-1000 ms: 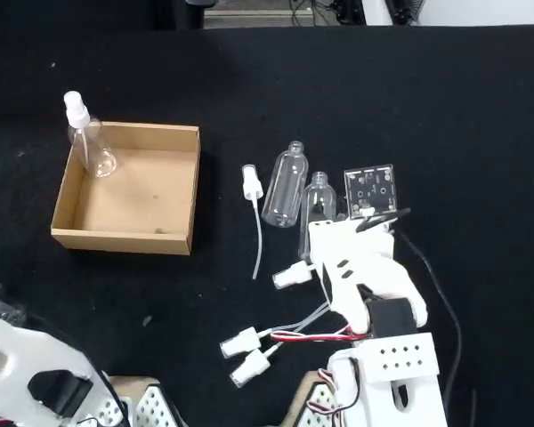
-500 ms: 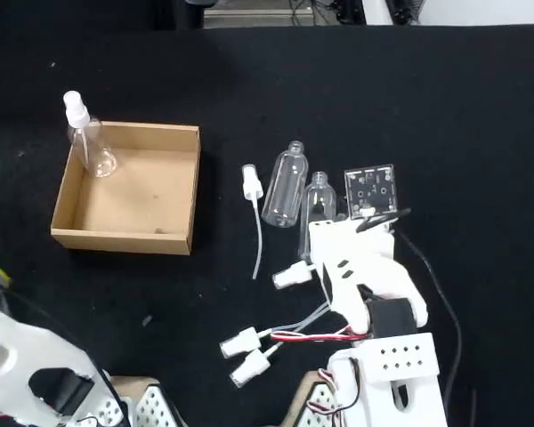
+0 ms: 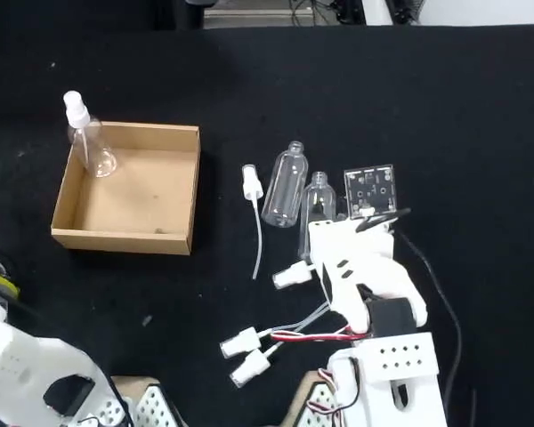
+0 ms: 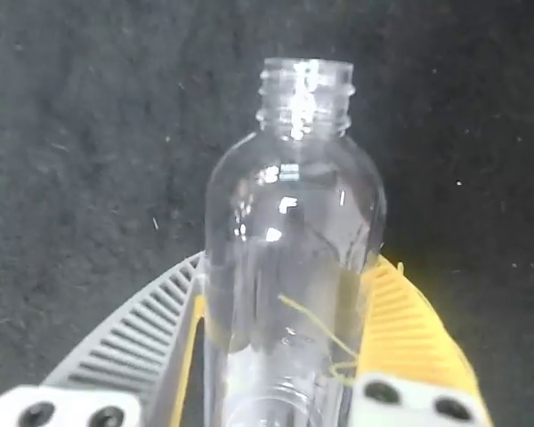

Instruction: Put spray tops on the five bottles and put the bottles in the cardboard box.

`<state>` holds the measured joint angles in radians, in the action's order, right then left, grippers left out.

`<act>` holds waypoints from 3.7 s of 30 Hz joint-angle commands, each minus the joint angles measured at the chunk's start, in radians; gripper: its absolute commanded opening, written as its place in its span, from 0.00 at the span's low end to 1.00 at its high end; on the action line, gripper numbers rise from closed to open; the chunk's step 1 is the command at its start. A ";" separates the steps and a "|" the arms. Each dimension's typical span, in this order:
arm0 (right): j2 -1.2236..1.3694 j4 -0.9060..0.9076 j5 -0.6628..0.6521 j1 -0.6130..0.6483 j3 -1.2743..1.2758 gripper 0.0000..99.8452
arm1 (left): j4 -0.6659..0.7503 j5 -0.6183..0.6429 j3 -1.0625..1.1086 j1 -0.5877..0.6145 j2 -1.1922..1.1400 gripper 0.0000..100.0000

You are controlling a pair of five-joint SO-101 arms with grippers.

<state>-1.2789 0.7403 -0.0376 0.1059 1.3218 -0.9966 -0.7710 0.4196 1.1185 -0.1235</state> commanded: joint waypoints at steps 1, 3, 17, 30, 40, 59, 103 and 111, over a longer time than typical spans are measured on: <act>-0.025 -0.026 0.005 -0.008 -0.058 0.11 | 0.032 -0.006 0.005 -0.015 0.046 0.25; -0.025 -0.026 0.005 -0.008 -0.058 0.11 | 0.032 -0.006 0.004 -0.012 0.063 0.25; -0.015 0.106 0.006 -0.008 -0.180 0.11 | -0.219 0.087 0.091 -0.041 0.446 0.03; -0.013 0.338 -0.215 0.051 -0.323 0.11 | -0.163 0.315 0.585 -0.262 1.068 0.03; 0.278 0.617 -0.717 0.296 -0.325 0.11 | -0.172 0.465 0.771 -0.394 1.224 0.03; 0.786 0.514 -1.122 0.382 -0.415 0.22 | -0.158 0.496 0.805 -0.400 1.227 0.03; 0.914 0.470 -0.807 0.241 -0.782 0.01 | -0.158 0.494 0.814 -0.401 1.234 0.03; 0.691 0.689 -0.405 0.235 -1.167 0.01 | -0.160 0.486 0.743 -0.409 1.261 0.03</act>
<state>-0.4948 1.3648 -0.5731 0.3529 0.3460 -1.1638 -0.2831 1.2451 0.7242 1.1024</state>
